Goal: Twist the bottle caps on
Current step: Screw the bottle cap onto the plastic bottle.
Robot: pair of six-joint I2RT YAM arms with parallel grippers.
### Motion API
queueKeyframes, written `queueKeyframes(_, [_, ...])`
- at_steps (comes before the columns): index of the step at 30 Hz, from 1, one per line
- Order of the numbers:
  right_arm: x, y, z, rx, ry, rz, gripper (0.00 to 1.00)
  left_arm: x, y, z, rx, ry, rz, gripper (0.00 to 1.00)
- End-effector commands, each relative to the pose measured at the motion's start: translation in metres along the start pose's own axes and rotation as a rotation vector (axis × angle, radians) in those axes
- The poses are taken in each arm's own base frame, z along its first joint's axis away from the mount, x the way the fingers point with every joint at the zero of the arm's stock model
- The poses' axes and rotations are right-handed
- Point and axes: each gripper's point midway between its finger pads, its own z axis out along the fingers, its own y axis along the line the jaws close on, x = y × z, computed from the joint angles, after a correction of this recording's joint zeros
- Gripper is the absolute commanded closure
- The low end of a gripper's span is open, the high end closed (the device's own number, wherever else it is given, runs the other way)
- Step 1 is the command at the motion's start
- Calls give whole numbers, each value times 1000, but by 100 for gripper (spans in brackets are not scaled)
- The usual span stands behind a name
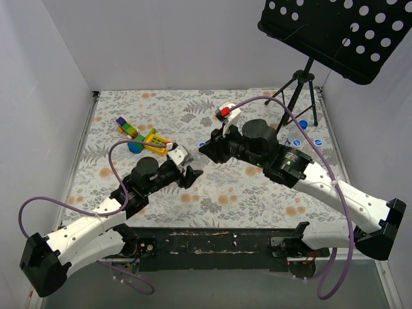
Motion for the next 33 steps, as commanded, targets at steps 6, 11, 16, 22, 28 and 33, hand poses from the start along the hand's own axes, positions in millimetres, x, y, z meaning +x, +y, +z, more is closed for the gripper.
queueKeyframes(6, [-10,6,-13,32,-33,35,54,-24,43,-7,-260,-36,58,93])
queueKeyframes(11, [-26,9,-46,-118,48,-157,28,-18,-12,3,101,19,61,94])
queueKeyframes(16, [-5,21,-77,-324,151,-390,19,-21,-61,-12,435,6,46,93])
queueKeyframes(22, [13,32,-92,-466,165,-562,20,-15,-92,-23,671,28,25,93])
queueKeyframes(28, [8,45,-97,-574,118,-674,22,-12,-98,-25,718,37,14,94])
queueKeyframes(33, [9,49,-90,-640,143,-710,27,-11,-98,-24,722,40,12,94])
